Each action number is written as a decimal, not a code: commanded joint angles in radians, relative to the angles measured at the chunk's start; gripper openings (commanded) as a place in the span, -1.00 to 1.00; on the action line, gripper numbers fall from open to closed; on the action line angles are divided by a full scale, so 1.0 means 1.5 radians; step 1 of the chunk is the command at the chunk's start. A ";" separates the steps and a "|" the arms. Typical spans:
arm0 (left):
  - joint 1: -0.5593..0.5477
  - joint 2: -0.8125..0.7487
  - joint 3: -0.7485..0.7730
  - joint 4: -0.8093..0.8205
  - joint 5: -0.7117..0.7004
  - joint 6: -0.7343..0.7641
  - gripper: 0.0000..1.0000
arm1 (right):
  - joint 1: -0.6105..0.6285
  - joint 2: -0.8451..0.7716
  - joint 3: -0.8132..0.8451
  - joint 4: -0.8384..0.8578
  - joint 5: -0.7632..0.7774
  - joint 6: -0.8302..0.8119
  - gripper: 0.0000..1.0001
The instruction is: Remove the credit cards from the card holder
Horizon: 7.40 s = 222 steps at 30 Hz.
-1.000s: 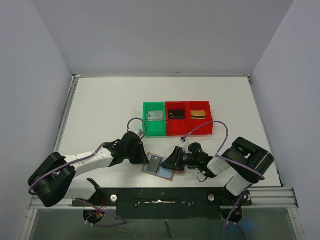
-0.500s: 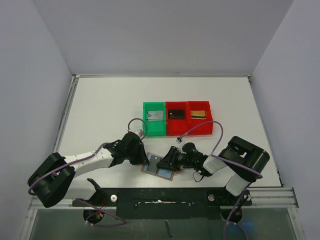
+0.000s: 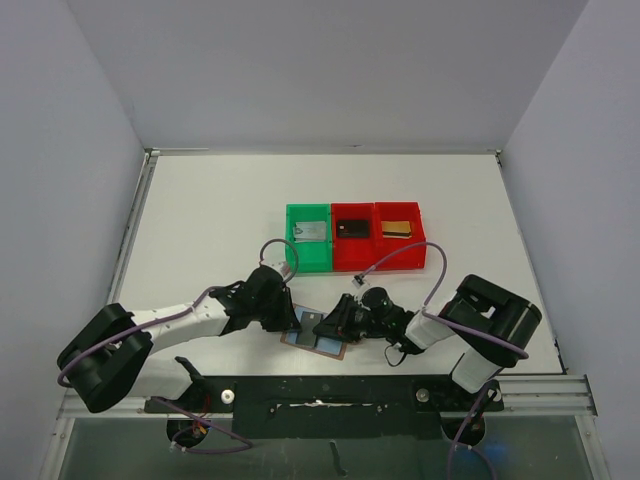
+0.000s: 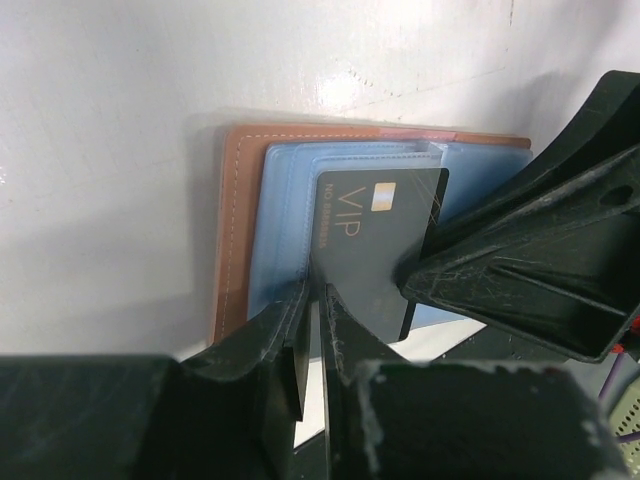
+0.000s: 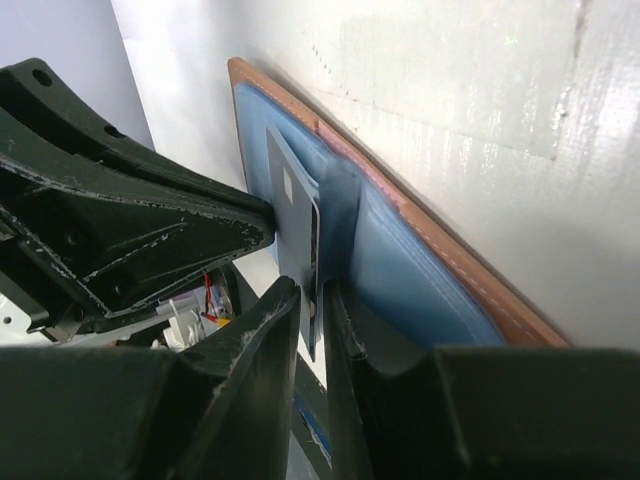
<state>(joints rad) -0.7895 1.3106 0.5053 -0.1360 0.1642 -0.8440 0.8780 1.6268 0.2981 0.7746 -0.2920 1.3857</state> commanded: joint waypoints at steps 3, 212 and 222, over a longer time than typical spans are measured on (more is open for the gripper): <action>-0.003 0.026 0.010 -0.005 -0.009 0.007 -0.80 | -0.007 0.002 -0.027 0.122 -0.018 0.015 -0.57; 0.382 -0.259 0.123 -0.129 -0.063 0.310 0.57 | -0.246 0.189 0.651 -0.609 0.171 -1.654 -0.79; 0.384 -0.251 0.123 -0.128 -0.049 0.311 0.57 | -0.247 0.141 0.634 -0.619 0.140 -1.605 0.13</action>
<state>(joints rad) -0.2207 0.9310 0.6842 -0.3912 0.0658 -0.3958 0.5053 1.9198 1.2289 -0.1551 -0.0643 -1.0492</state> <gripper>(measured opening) 0.786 0.556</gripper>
